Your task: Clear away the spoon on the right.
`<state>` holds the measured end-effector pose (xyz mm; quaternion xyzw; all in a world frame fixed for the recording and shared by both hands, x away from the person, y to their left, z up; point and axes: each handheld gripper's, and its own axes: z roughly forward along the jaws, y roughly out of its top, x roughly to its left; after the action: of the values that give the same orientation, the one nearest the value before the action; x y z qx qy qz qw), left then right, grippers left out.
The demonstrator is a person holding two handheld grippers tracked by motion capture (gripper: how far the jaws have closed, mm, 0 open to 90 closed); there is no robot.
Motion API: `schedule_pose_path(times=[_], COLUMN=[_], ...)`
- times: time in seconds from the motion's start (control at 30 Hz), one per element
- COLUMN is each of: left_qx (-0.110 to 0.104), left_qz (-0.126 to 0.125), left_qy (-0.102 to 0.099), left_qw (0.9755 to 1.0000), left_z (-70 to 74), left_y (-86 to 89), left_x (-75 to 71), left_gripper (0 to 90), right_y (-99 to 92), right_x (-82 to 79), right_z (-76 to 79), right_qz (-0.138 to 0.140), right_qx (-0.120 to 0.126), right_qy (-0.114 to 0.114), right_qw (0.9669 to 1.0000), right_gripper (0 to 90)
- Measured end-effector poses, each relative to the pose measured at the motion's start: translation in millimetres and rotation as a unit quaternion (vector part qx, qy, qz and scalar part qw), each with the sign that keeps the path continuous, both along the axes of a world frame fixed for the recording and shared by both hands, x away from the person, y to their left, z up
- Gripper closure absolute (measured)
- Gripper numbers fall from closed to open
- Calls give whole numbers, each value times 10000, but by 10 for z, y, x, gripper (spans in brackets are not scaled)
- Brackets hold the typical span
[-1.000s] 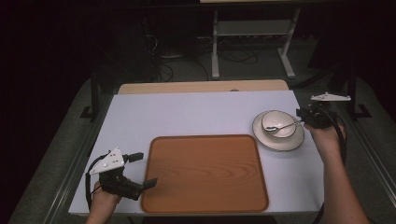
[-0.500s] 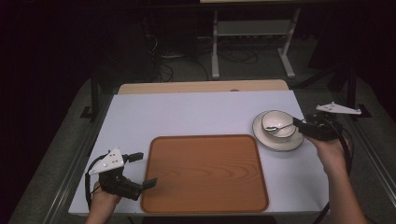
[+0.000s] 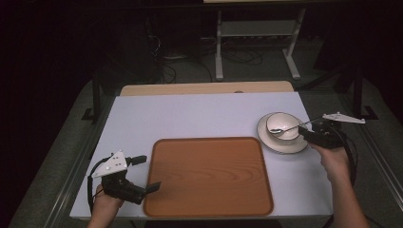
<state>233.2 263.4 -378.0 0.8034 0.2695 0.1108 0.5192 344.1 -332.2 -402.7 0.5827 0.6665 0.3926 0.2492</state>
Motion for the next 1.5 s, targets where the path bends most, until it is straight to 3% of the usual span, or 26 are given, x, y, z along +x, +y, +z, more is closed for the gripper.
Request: schedule_pose_path(times=[0.43,0.57,0.8,1.1,1.2,1.5], left_qx=[34,45,38,38,46,34], left_qz=[-22,-28,-27,-28,-32,-21], left_qy=[9,0,15,16,9,7], left_qw=[10000,10000,10000,10000,10000,10000], left_z=[-4,-2,-4,-3,-2,-1], left_y=[-11,-9,-10,-11,-9,-6], left_x=[3,1,2,2,2,1], left_gripper=[0,0,0,0,0,0], right_y=[45,68,68,77,79,88], right_x=[225,242,229,218,201,170], right_z=[-156,-193,-183,-173,-150,-94], right_qz=[-4,28,46,22,-31,-28], right_qx=[355,298,305,246,131,88], right_qy=[-129,-29,-84,-85,-147,-322], right_qw=[9993,9995,9995,9997,9998,9994], right_gripper=[401,428,544,604,643,704])
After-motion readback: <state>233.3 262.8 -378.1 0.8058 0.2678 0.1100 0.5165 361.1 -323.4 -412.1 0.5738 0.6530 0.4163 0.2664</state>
